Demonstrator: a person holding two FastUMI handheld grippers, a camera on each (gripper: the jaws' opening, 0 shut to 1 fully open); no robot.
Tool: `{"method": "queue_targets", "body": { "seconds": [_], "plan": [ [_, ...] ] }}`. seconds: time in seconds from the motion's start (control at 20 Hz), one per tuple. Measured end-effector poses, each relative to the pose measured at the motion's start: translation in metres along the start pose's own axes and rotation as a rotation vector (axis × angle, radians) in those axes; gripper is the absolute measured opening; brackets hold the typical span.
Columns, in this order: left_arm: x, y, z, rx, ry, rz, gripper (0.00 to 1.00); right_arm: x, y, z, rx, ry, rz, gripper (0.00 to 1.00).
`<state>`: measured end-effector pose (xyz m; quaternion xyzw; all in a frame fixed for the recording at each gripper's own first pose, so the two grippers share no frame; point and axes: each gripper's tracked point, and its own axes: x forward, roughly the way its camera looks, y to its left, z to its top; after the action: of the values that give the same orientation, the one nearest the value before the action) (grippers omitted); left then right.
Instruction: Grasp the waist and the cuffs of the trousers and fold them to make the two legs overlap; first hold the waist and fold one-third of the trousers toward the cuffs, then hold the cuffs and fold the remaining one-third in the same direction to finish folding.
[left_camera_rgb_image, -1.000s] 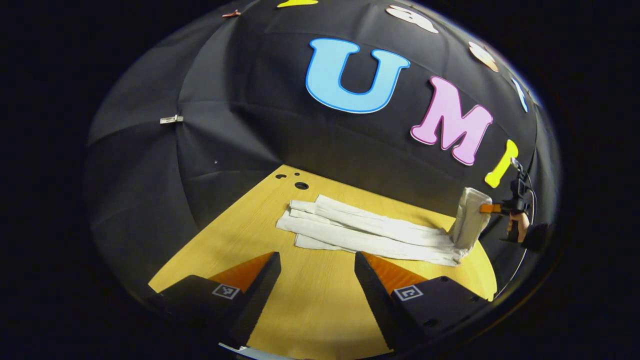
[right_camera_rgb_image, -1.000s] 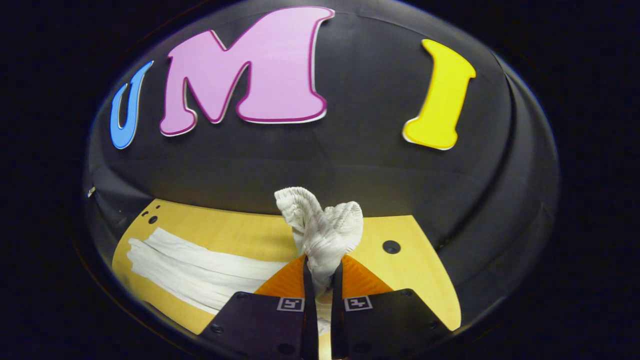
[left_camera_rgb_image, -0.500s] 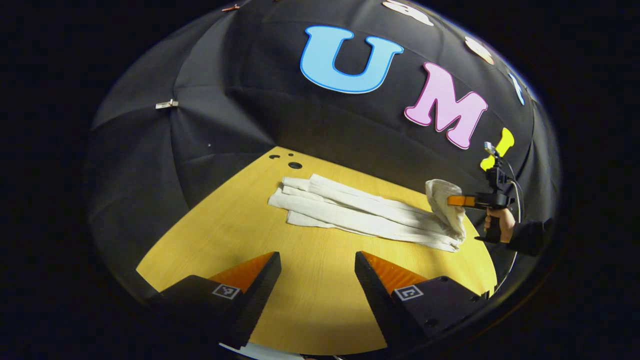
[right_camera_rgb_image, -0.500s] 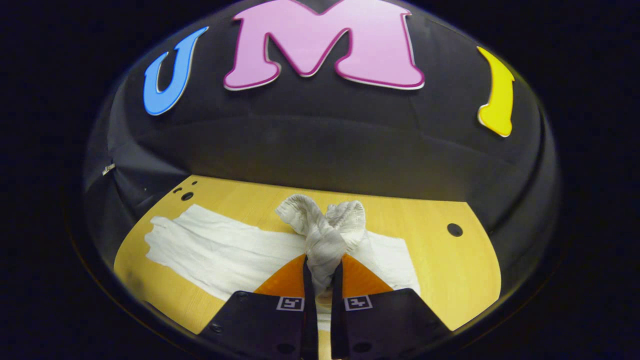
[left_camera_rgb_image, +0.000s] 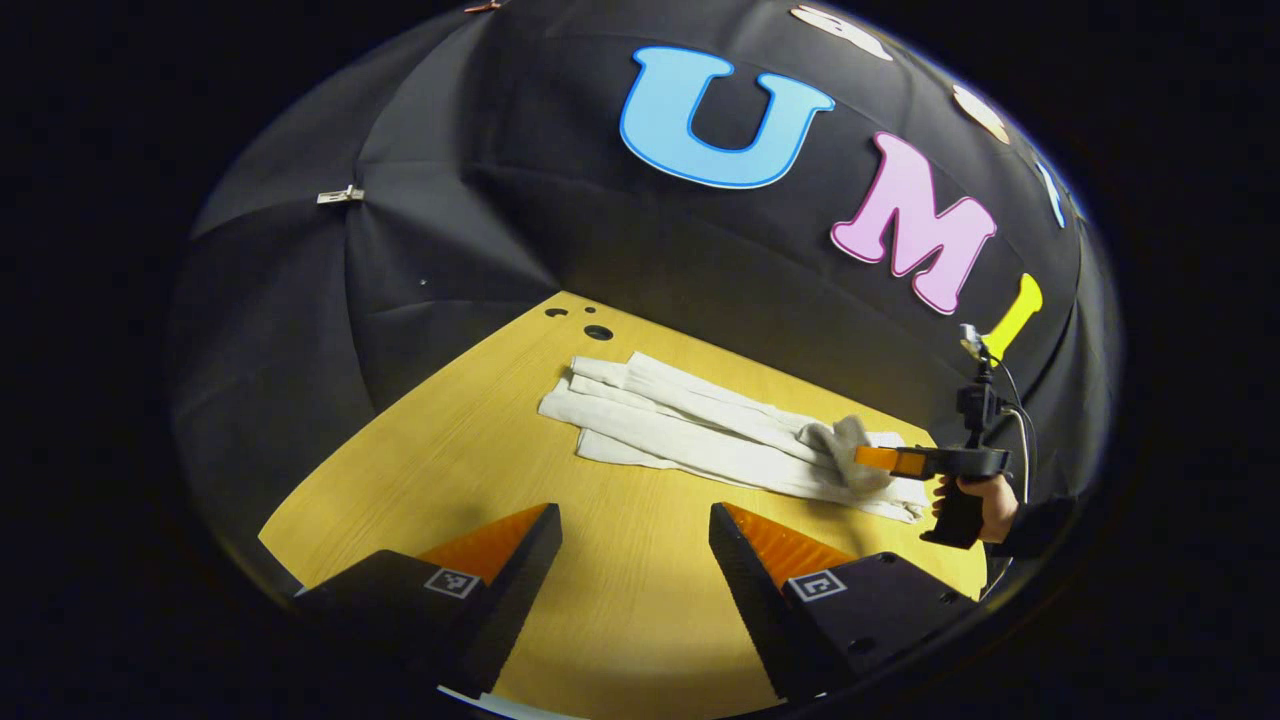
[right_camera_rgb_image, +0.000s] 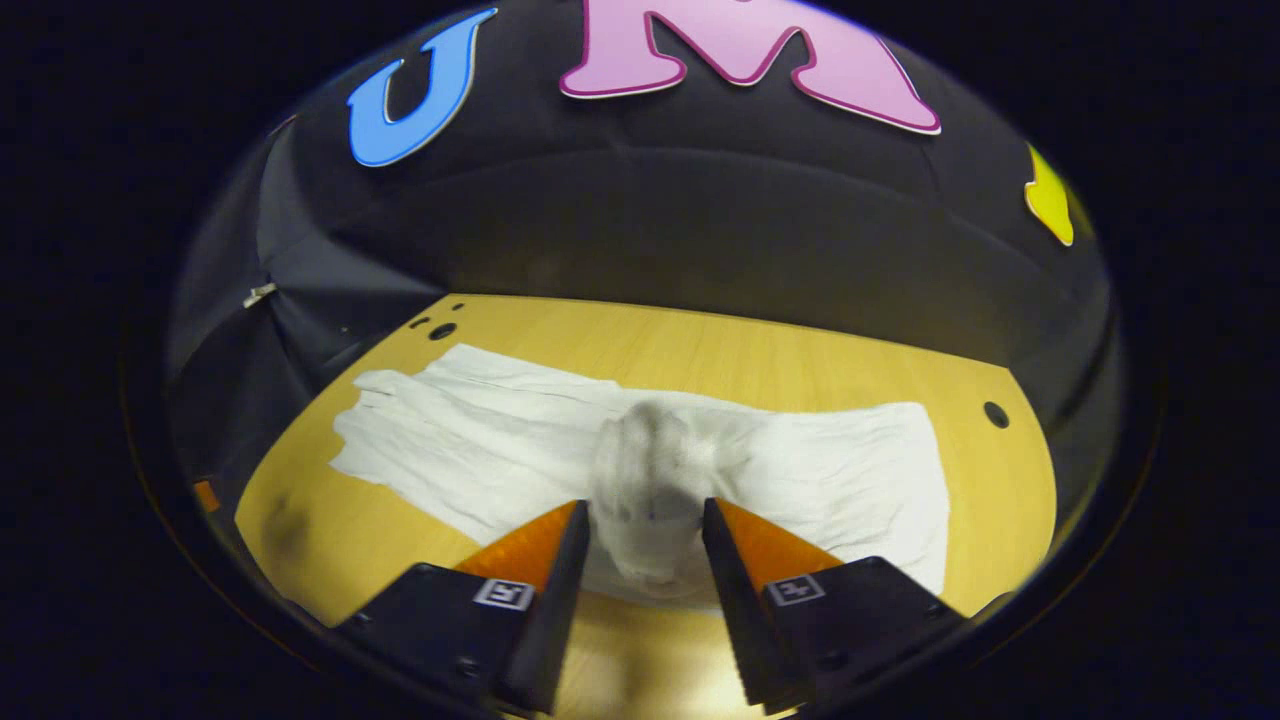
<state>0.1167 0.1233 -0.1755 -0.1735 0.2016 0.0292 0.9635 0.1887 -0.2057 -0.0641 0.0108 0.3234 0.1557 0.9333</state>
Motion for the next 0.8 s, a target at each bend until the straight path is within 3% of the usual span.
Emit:
{"method": "queue_targets", "body": {
  "seconds": [0.1,0.15,0.2,0.4,0.65,0.8],
  "plan": [
    [0.015,-0.001,0.008,-0.028,-0.008,-0.003,0.96,-0.01,0.011,0.001,-0.017,-0.002,0.043,0.96],
    [0.024,-0.002,0.014,-0.042,-0.015,-0.01,0.96,-0.019,0.011,0.001,-0.028,-0.006,0.04,1.0],
    [0.035,-0.005,0.019,-0.057,-0.024,-0.023,0.96,-0.028,0.013,-0.002,-0.03,-0.015,0.033,0.96],
    [0.092,0.005,0.042,-0.073,-0.052,0.024,0.96,-0.091,0.003,-0.012,0.069,-0.039,0.006,1.0],
    [0.166,0.014,0.043,-0.022,-0.029,0.135,0.96,-0.179,-0.035,-0.063,0.293,-0.04,-0.165,0.99],
    [0.194,0.018,0.038,-0.006,-0.023,0.212,0.96,-0.226,-0.077,-0.094,0.311,-0.053,-0.328,0.99]
  ]
}}
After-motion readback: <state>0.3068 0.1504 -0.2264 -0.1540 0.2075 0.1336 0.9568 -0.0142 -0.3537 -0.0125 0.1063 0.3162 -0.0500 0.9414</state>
